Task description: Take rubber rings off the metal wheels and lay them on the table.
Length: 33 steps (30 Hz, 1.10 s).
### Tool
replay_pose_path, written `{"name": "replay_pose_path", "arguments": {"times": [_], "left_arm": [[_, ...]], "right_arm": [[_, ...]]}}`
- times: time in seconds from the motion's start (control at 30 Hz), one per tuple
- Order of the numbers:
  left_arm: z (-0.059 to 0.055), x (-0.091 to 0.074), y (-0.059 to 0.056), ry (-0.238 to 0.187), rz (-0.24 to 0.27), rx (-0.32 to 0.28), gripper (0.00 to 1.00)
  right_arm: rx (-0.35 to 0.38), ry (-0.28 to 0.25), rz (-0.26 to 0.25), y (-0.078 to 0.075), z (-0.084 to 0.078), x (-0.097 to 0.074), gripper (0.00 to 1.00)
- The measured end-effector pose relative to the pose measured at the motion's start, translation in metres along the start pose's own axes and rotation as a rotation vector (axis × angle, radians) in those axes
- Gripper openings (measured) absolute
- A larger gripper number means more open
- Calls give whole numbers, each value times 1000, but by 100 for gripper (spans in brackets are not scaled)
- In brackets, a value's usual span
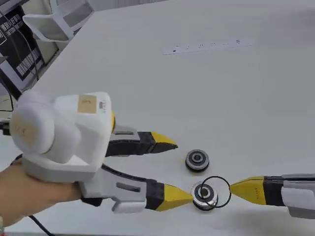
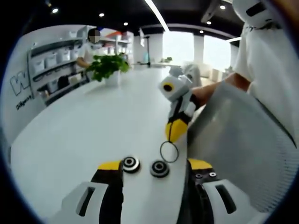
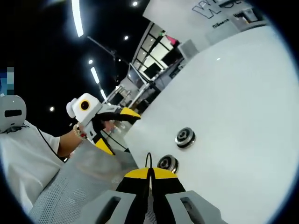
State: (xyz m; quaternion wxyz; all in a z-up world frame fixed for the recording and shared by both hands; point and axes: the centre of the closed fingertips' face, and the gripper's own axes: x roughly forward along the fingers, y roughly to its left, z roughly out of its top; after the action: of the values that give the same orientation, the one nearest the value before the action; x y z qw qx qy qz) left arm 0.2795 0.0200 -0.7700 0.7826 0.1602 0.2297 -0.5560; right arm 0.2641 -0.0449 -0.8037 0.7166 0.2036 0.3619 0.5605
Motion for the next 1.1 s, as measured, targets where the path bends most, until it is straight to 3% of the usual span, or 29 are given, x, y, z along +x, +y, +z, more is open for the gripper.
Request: {"name": "replay_pose_path", "arguments": {"times": [0.13, 0.33, 0.67, 1.1], "left_arm": [[-7, -20, 9, 11, 47, -20, 59], [-19, -46, 19, 19, 114, -50, 66], [-39, -77, 15, 35, 150, -76, 77], [-52, -88, 14, 11, 197, -150, 78]], "right_arm": [[-33, -18, -32, 9, 7, -9, 0], [-84, -32, -27, 29, 20, -10, 0], [-115, -38, -7, 50, 38, -3, 0], [-158, 6, 4, 66, 53, 8, 0]]}}
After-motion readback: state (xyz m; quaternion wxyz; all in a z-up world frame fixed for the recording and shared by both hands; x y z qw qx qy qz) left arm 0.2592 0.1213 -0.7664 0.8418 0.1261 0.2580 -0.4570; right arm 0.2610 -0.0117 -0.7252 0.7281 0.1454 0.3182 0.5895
